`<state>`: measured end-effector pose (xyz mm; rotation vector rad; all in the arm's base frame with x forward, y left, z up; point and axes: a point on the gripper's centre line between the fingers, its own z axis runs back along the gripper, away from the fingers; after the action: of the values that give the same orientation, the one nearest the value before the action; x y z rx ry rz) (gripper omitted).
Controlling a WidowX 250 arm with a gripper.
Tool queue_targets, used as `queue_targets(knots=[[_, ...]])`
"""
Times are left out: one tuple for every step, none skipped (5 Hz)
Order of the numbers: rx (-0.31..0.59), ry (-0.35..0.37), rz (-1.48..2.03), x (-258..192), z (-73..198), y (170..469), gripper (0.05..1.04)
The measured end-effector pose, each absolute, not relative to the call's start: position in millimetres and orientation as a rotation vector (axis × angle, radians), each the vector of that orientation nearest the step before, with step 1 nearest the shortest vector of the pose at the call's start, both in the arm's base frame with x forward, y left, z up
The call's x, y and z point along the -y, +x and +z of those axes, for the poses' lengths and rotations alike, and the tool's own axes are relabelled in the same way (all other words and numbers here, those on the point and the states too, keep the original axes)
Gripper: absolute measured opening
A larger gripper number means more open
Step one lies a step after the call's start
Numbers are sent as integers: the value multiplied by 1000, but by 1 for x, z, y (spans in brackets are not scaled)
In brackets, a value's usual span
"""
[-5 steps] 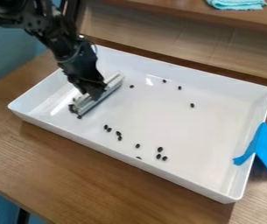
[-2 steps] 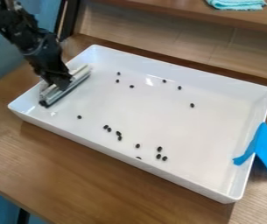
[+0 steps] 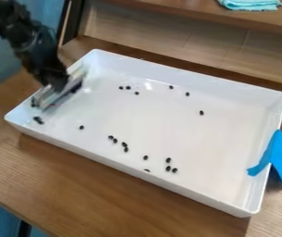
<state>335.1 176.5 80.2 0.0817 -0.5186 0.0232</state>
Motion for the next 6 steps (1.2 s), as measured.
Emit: queue_targets(knots=[[595, 80, -48, -130, 117, 355, 320], [615, 51, -88, -88, 130, 372, 320], [652, 14, -176, -32, 147, 393, 320], [614, -20, -231, 17, 134, 404, 320], [584, -50, -242, 49, 118, 409, 320], [550, -64, -228, 69, 100, 408, 320]])
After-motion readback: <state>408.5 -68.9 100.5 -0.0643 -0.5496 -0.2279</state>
